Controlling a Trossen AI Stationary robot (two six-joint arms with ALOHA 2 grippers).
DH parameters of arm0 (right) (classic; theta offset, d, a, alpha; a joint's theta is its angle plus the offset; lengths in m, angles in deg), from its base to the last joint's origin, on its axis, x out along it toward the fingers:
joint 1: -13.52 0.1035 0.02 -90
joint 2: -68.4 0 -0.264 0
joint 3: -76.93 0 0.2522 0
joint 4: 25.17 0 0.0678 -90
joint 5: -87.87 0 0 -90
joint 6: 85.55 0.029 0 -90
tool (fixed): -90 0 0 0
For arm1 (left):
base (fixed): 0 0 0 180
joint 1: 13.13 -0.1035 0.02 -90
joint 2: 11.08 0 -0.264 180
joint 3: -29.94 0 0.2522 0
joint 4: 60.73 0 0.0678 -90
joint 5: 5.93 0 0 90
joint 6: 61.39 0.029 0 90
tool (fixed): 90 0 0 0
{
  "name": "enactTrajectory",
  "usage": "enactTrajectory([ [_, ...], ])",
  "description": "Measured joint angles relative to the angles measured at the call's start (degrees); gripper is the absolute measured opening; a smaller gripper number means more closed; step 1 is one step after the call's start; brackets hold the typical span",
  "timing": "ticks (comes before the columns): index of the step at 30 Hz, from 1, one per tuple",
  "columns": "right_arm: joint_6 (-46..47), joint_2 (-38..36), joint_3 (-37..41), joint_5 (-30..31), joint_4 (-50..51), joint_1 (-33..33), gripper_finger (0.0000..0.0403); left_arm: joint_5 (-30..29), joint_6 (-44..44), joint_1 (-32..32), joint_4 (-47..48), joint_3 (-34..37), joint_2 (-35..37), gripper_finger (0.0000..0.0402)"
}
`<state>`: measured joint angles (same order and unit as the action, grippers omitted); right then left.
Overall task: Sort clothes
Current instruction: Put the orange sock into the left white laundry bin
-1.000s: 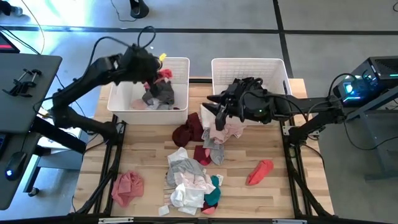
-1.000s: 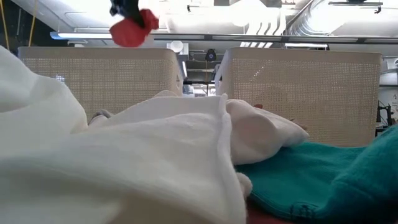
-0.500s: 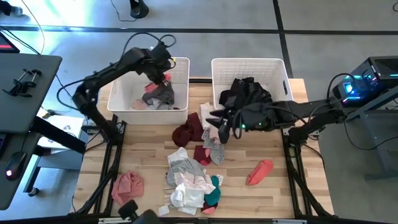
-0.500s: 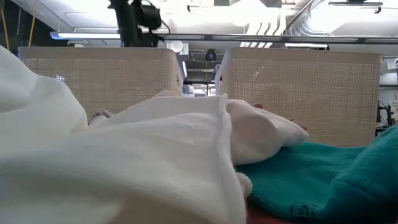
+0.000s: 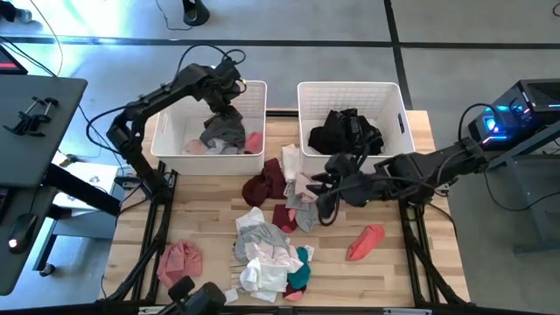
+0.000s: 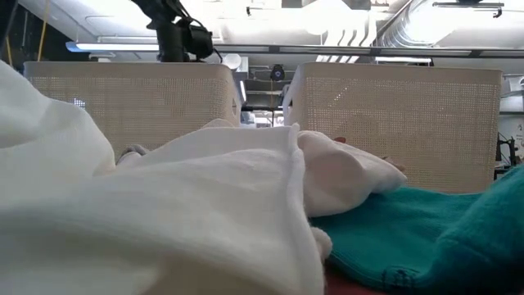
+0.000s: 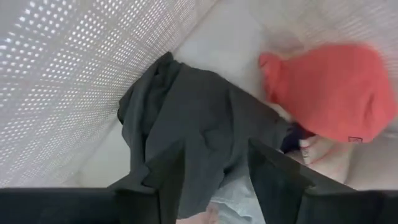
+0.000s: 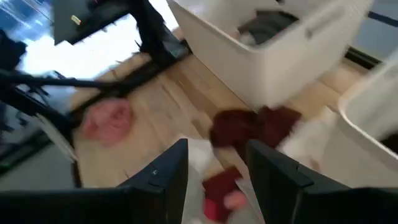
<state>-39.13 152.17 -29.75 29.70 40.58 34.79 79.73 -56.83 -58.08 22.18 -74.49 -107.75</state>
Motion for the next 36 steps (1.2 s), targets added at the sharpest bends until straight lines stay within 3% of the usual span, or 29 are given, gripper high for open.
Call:
enactTrajectory([
  [4, 8.39, 0.00, 0.00, -1.20, 12.09, 0.80, 0.0149, 2.60, -0.02, 1.24, -0.03, 0.00, 3.12, 0.0164],
  [7, 14.96, 0.00, 0.01, -5.89, 22.44, 1.52, 0.0149, 3.13, -0.33, 3.28, -0.80, 0.02, 6.46, 0.0159],
  [10, 17.98, -0.01, 0.19, -9.05, 30.31, 2.72, 0.0149, 4.17, -0.01, 5.35, -4.97, 0.44, 10.40, 0.0152],
  [13, 17.94, -1.59, 4.58, -10.43, 31.54, 3.99, 0.0149, 9.02, -0.45, 7.54, -12.42, 4.69, 15.64, 0.0147],
  [16, 20.01, -5.19, 13.06, -16.57, 28.17, 4.29, 0.0149, 12.52, -3.27, 10.30, -18.48, 10.73, 21.13, 0.0143],
  [21, 27.79, -10.20, 28.95, -25.80, 17.89, 4.65, 0.0149, 12.81, -9.04, 15.79, -23.21, 20.39, 29.78, 0.0140],
  [30, 42.12, -10.06, 50.43, -51.38, -2.93, 4.64, 0.0149, 11.93, -20.91, 25.17, -27.75, 31.23, 41.68, 0.0140],
  [32, 45.97, -9.86, 53.53, -52.36, -7.13, 4.69, 0.0149, 11.15, -22.47, 26.63, -29.67, 32.82, 43.13, 0.0140],
  [36, 49.56, -9.84, 57.37, -48.35, -12.85, 4.64, 0.0137, 9.07, -25.02, 28.71, -31.95, 34.60, 44.50, 0.0140],
])
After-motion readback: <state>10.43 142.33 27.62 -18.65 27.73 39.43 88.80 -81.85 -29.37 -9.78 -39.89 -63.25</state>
